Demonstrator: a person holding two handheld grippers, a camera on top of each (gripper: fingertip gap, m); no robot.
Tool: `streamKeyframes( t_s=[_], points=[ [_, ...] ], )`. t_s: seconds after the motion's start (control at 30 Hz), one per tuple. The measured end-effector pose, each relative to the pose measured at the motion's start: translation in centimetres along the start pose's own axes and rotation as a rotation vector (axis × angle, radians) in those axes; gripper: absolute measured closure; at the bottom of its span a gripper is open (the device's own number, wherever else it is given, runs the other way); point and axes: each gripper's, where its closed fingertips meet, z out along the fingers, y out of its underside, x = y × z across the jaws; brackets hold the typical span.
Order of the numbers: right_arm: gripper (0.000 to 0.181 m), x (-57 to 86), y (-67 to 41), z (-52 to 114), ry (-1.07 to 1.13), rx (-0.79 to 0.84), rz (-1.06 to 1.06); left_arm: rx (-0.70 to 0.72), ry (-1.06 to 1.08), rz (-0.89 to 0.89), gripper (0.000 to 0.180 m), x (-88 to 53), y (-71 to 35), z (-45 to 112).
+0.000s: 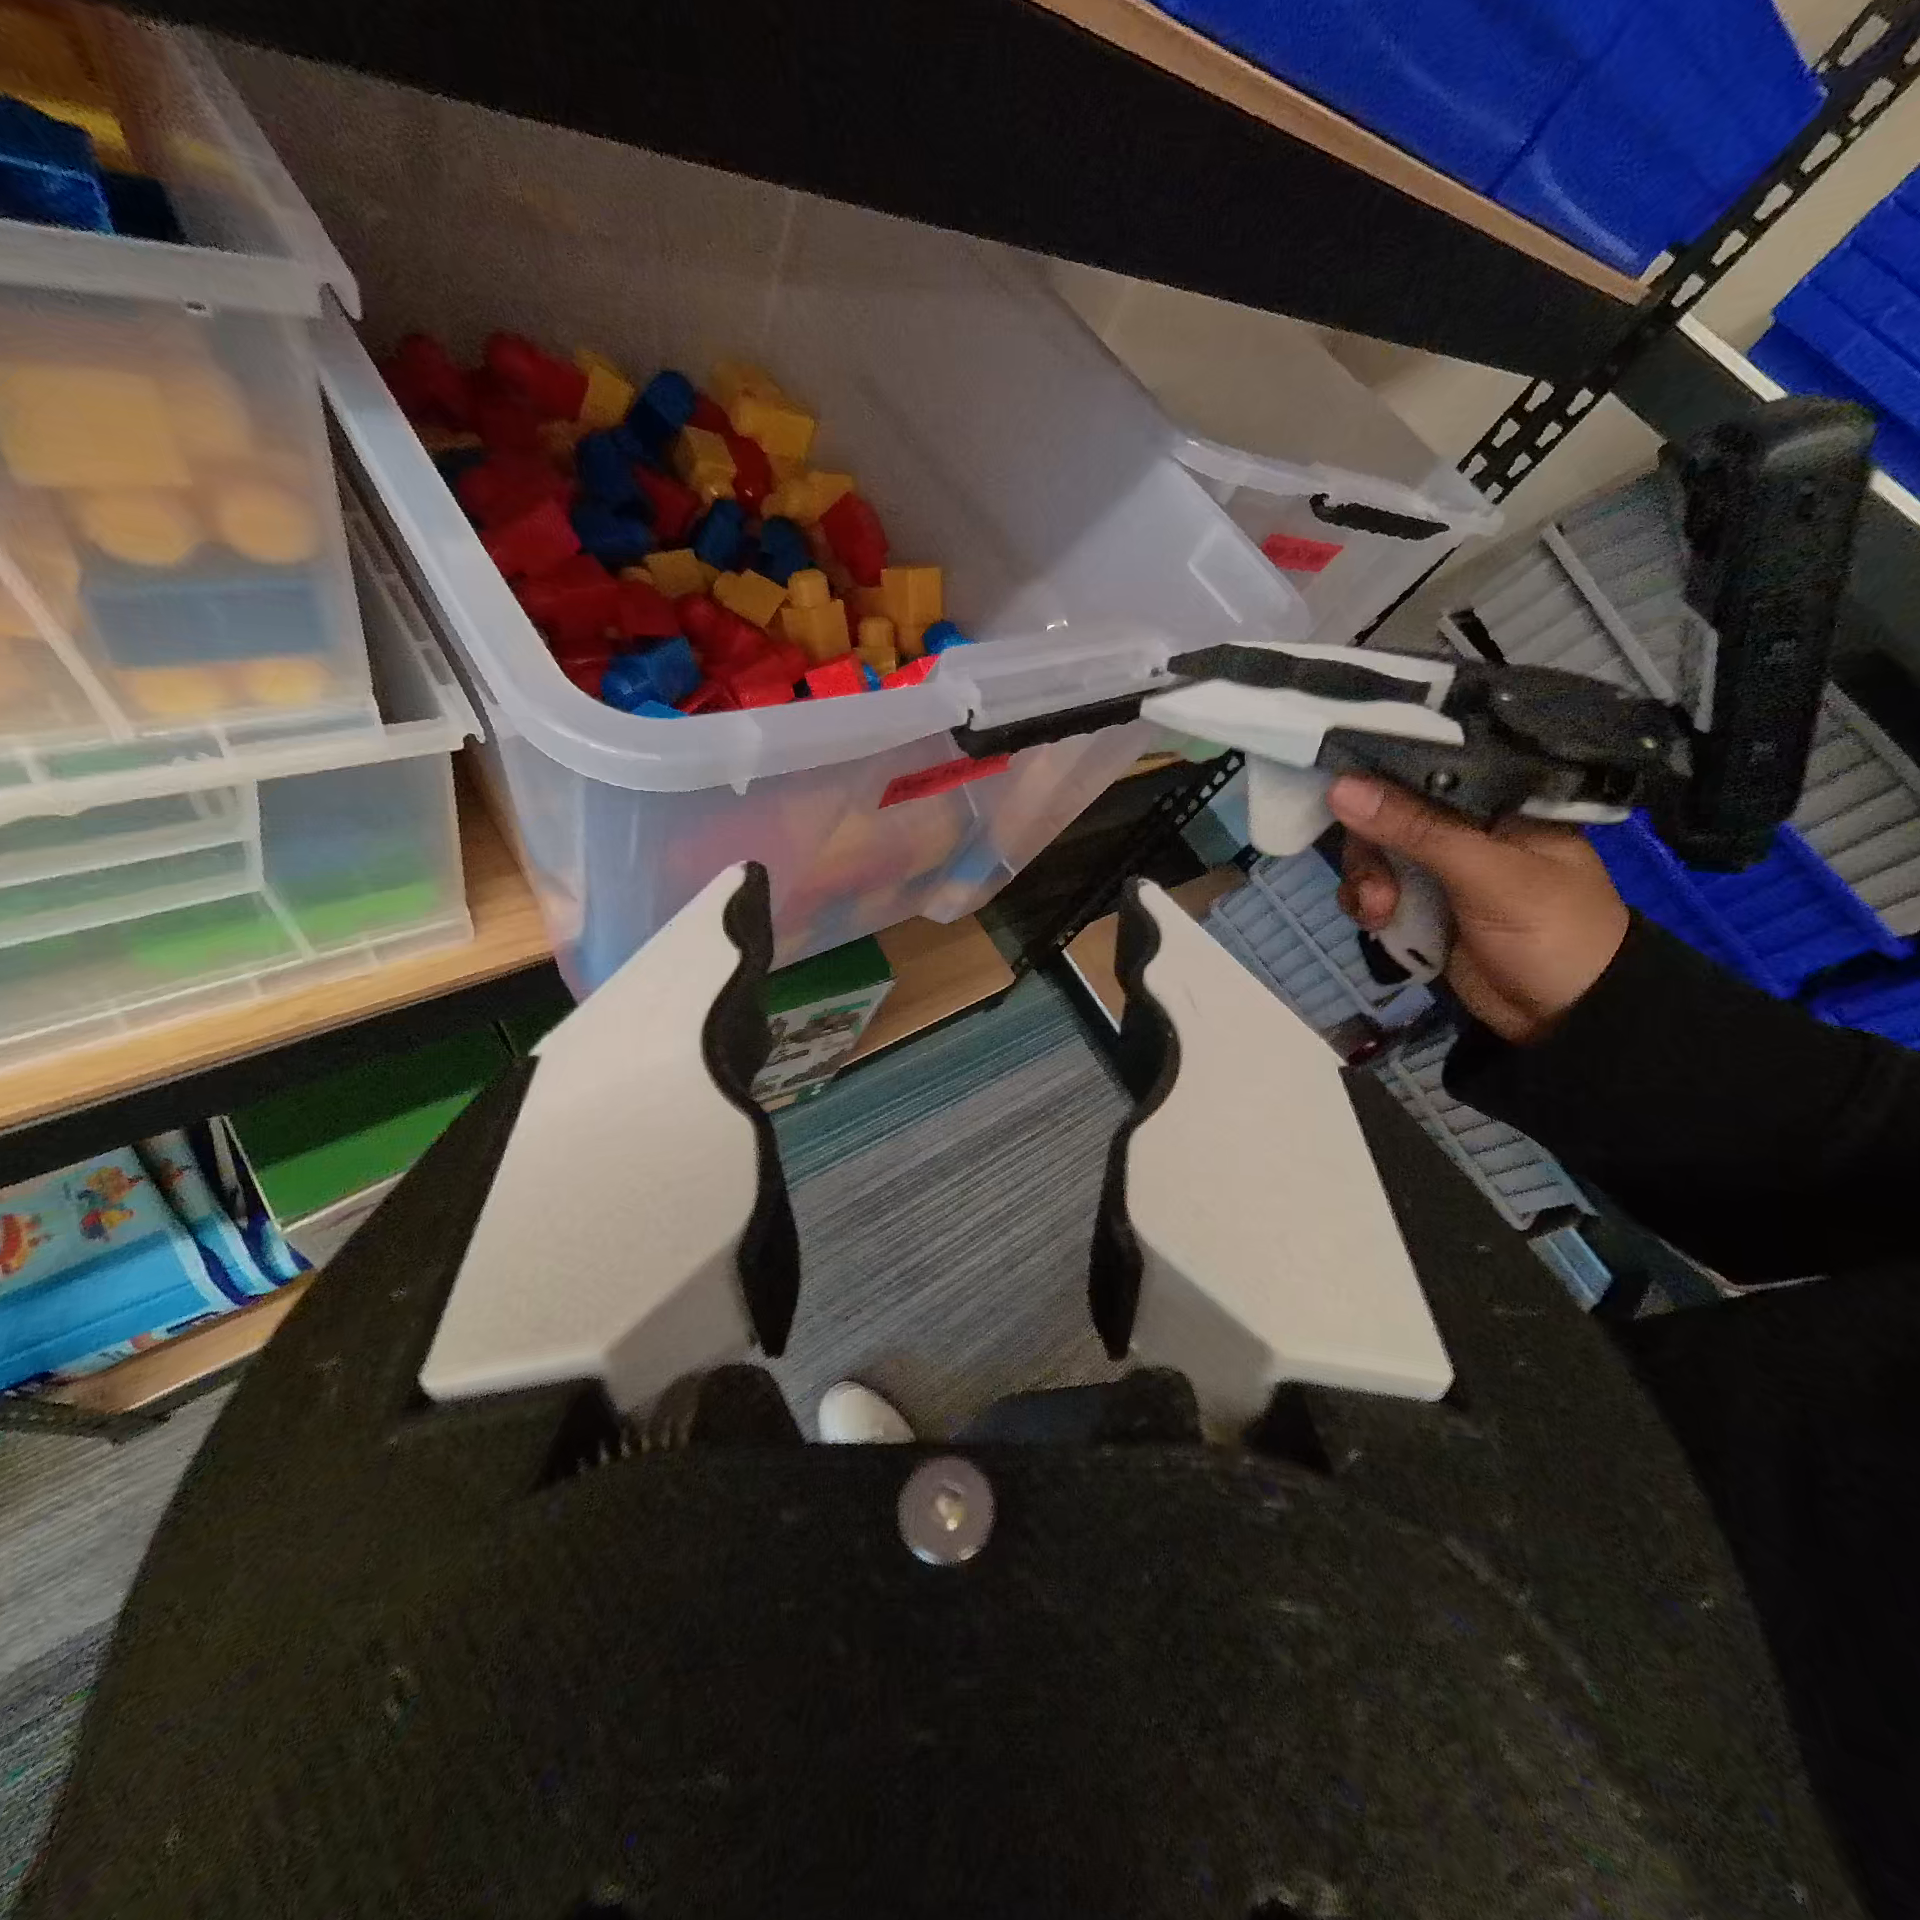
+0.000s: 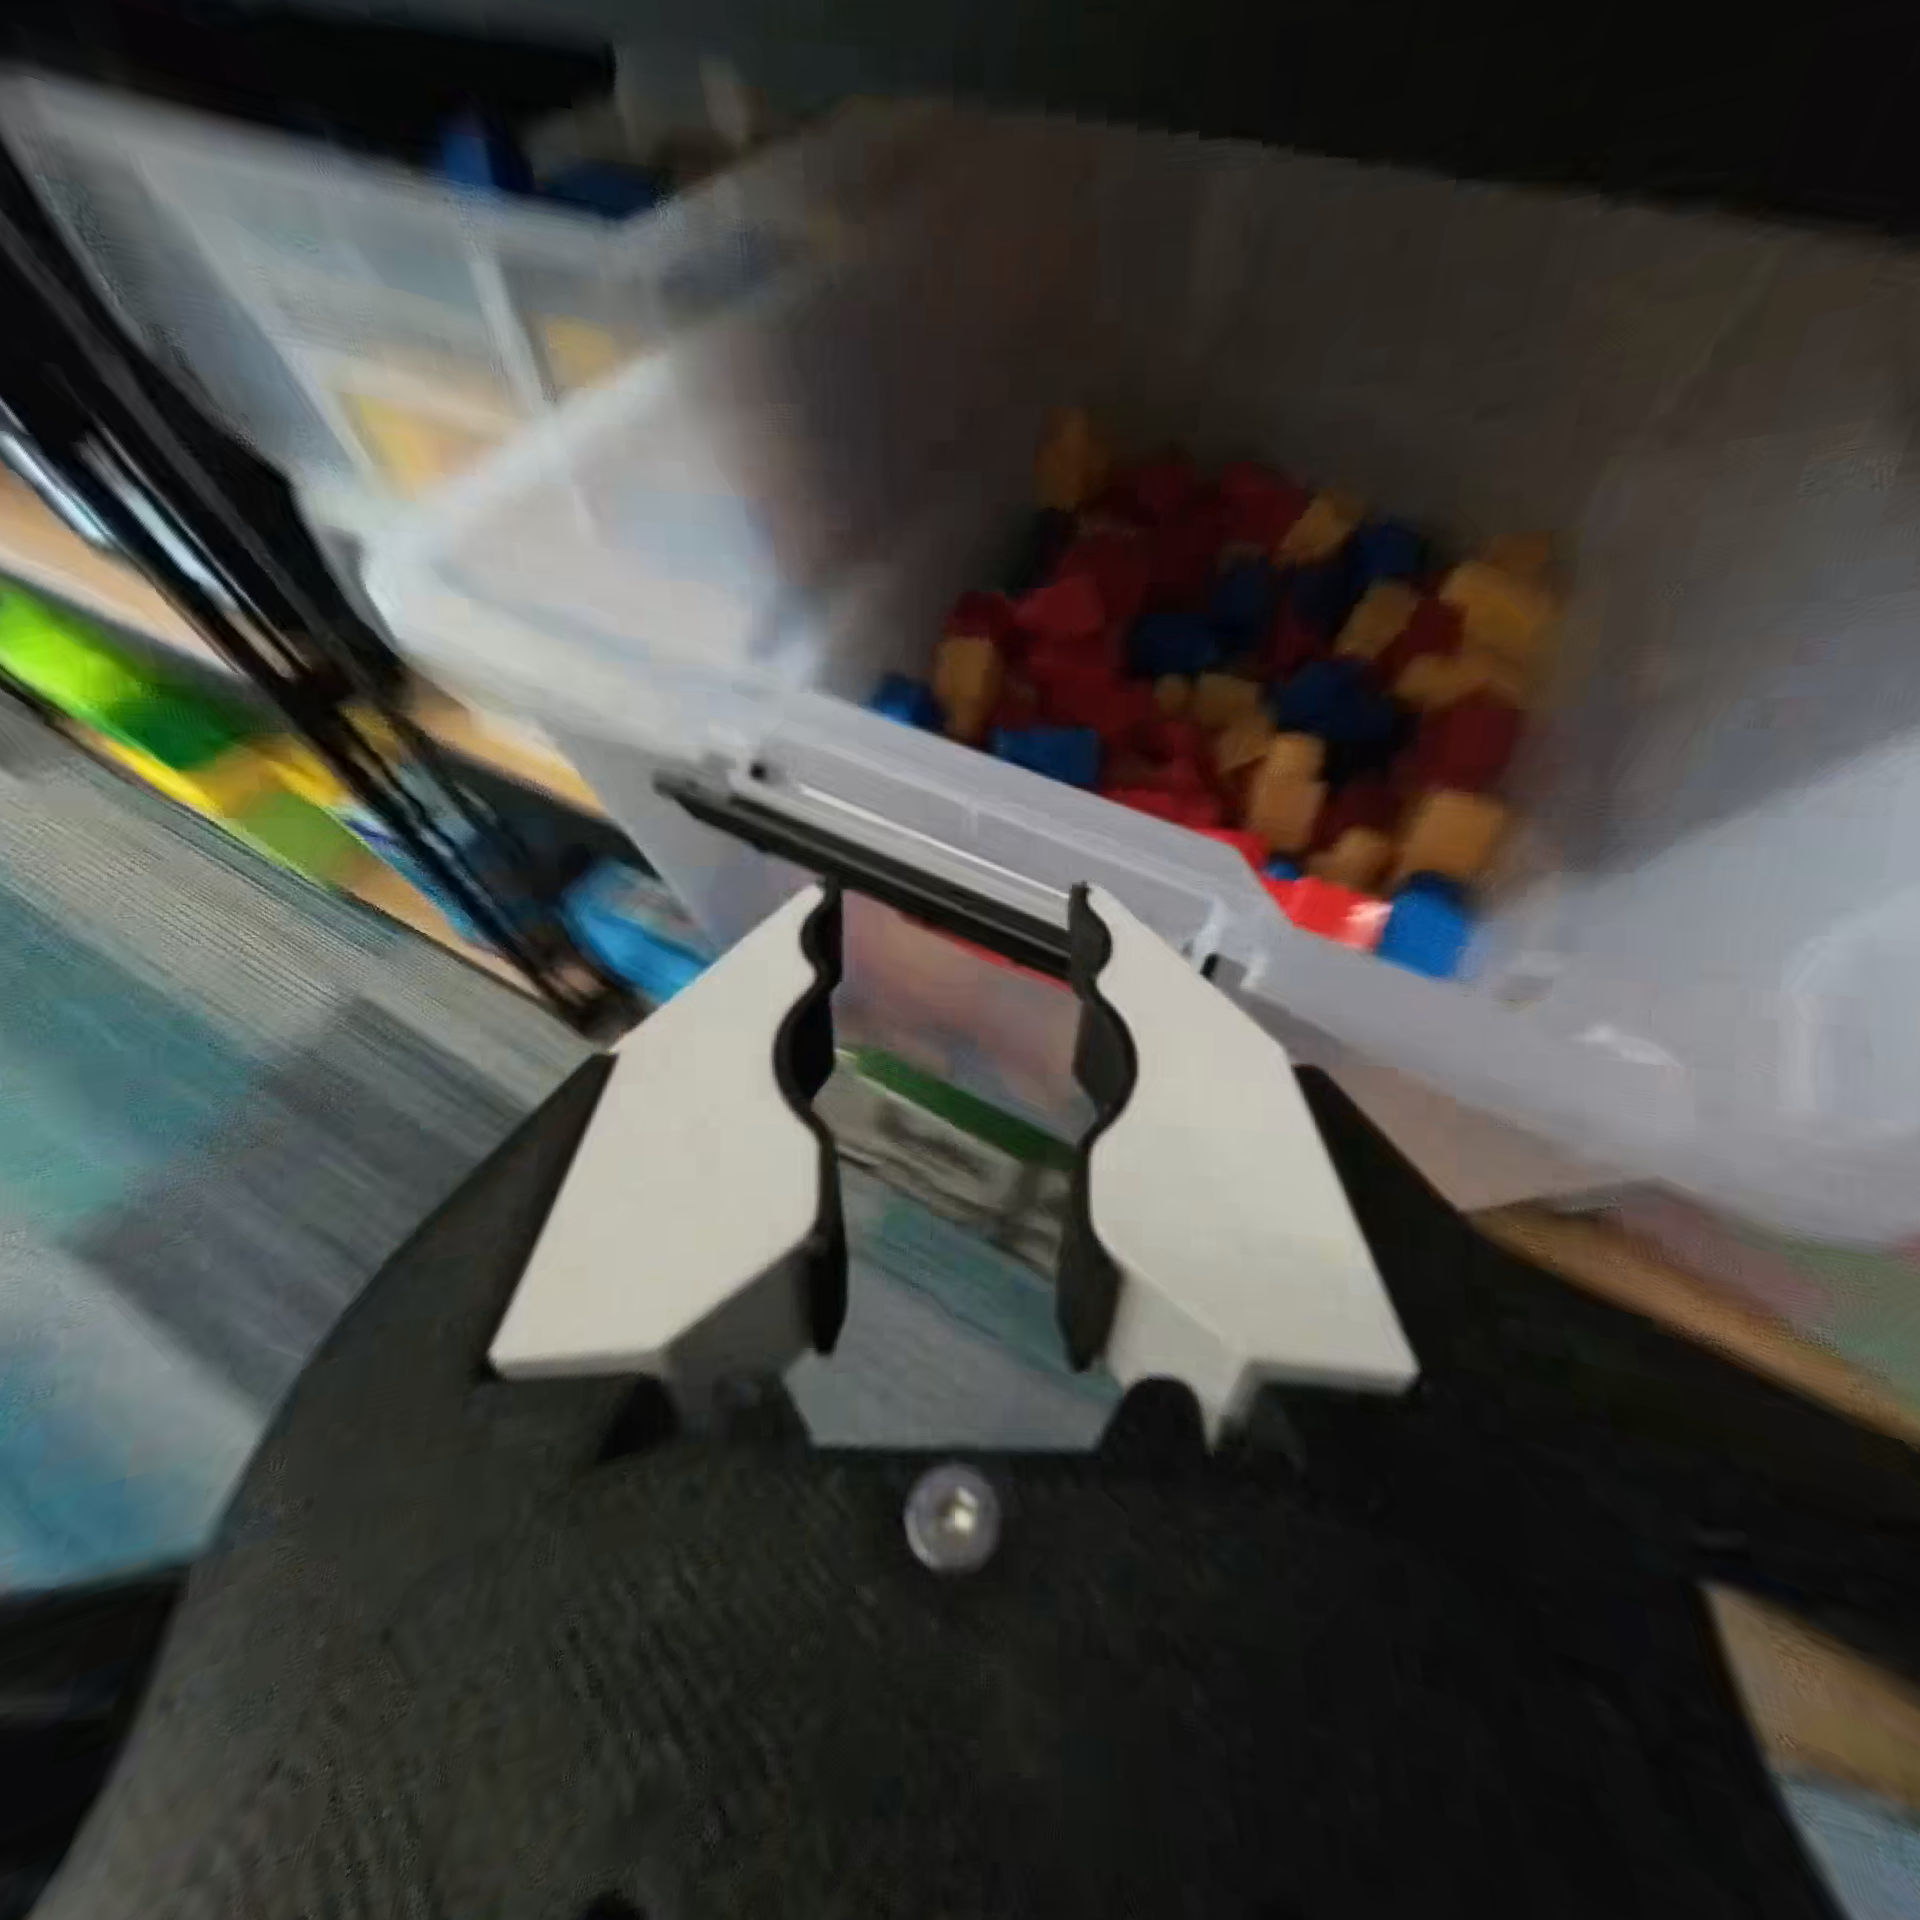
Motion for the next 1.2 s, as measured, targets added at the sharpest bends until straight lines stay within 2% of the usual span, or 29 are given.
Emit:
streamKeyframes(
  t_s=[0.07,0.17,0.27,0.4,0.47,0.53,0.7,0.77,0.83,1.0,1.13,1.2],
  points=[
    [0.137,-0.1,0.4,0.1,0.107,-0.047,-0.362,-0.004,-0.001,0.014,0.115,-0.4,-0.1,0.0],
    [0.16,-1.2,0.0,0.4,0.189,-0.005,-0.855,-0.009,0.012,-0.002,0.115,-0.8,-0.1,0.2],
    [0.179,-2.2,-0.3,1.2,0.113,0.011,-0.991,-0.007,0.006,-0.002,0.115,-0.8,-0.1,0.2],
    [0.179,-2.3,0.0,1.8,-0.075,-0.084,-0.982,0.006,-0.024,-0.008,0.116,-0.9,0.2,0.0],
    [0.159,-2.9,-0.3,1.2,-0.202,-0.114,-0.92,0.021,-0.038,-0.027,0.116,-0.9,0.3,-0.2],
    [0.155,-3.8,-0.2,0.5,-0.33,-0.145,-0.838,0.037,-0.059,-0.043,0.116,-1.1,0.5,-0.6],
    [0.152,-2.2,1.3,1.9,-0.347,-0.218,-0.885,0.073,-0.11,-0.1,0.116,-1.5,1.3,-1.2],
    [0.157,-2.1,1.4,2.2,-0.377,-0.221,-0.878,0.089,-0.126,-0.113,0.117,-1.4,1.3,-1.4],
    [0.177,-2.2,1.1,2.1,-0.444,-0.224,-0.865,0.102,-0.148,-0.118,0.117,-1.2,1.4,-1.4],
    [0.177,-2.0,-0.1,2.0,-0.637,-0.306,-0.709,0.134,-0.188,-0.14,0.117,-0.6,1.8,-1.8],
    [0.174,-1.0,-1.4,3.1,-0.753,-0.348,-0.475,0.152,-0.225,-0.148,0.118,0.0,2.1,-2.3],
    [0.181,0.0,-2.0,4.1,-0.759,-0.347,-0.365,0.162,-0.241,-0.153,0.118,0.2,2.3,-2.6]
  ],
)
